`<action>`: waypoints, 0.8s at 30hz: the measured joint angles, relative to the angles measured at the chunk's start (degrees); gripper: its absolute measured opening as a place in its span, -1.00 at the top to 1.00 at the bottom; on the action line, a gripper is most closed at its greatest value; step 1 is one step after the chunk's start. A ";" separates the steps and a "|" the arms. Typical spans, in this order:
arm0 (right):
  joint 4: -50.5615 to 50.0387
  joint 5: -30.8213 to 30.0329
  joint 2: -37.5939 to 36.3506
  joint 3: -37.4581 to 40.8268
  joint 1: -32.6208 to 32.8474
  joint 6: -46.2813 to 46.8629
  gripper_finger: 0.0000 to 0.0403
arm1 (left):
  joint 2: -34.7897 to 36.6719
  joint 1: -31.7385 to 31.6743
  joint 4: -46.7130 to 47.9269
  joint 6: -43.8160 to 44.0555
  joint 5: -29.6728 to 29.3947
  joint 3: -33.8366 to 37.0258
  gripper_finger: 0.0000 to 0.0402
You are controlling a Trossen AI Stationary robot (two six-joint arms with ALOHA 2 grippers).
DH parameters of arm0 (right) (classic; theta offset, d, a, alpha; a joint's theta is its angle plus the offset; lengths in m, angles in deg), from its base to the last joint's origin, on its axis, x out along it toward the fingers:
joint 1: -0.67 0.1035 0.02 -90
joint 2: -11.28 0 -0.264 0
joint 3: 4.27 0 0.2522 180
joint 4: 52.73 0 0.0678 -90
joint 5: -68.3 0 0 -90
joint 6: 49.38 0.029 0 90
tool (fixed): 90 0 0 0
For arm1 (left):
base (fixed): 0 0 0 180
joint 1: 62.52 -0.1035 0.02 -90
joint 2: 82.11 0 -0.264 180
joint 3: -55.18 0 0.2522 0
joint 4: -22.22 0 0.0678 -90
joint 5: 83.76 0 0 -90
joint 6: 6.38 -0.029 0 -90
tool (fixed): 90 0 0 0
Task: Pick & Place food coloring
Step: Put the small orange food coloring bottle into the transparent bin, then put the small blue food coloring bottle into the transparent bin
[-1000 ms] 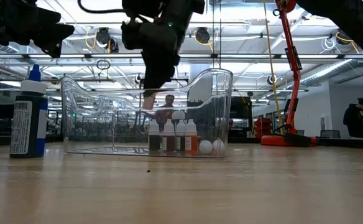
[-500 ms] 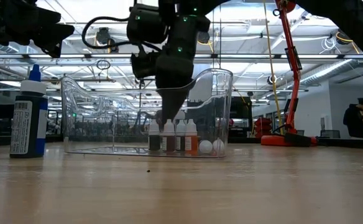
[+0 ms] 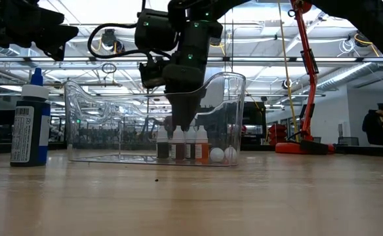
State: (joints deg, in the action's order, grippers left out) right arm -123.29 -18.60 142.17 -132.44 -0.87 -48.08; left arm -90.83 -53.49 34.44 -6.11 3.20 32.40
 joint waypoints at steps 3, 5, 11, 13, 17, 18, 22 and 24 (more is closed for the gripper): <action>-0.20 0.00 -0.08 0.00 0.04 0.14 0.31 | -0.01 0.01 0.00 0.00 0.01 0.00 0.09; -1.24 -0.01 -0.96 0.04 0.02 0.93 0.33 | 0.01 -0.01 0.00 0.00 0.01 0.00 0.09; -3.15 -0.05 -7.10 0.04 0.94 4.94 0.38 | 0.01 0.00 0.00 0.00 0.01 0.00 0.09; -3.50 -0.03 -9.53 0.02 1.85 7.78 0.39 | -0.01 0.00 -0.02 0.00 -0.01 0.00 0.09; -7.02 0.00 -13.89 -0.07 5.71 13.80 0.40 | 0.00 -0.01 -0.02 0.01 -0.01 0.00 0.09; -8.34 0.02 -14.63 -0.07 7.19 15.41 0.40 | -0.01 -0.01 0.03 0.00 0.01 0.00 0.09; -13.22 0.00 -16.60 -0.05 14.14 23.67 0.42 | -0.01 -0.01 0.00 0.00 0.01 0.00 0.09; -14.82 -0.09 -16.78 -0.04 18.09 28.51 0.42 | 0.01 -0.01 0.00 0.00 0.01 0.00 0.09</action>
State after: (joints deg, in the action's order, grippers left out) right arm -138.10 -18.70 125.39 -132.49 17.22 -19.57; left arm -90.82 -53.50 34.44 -6.11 3.21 32.40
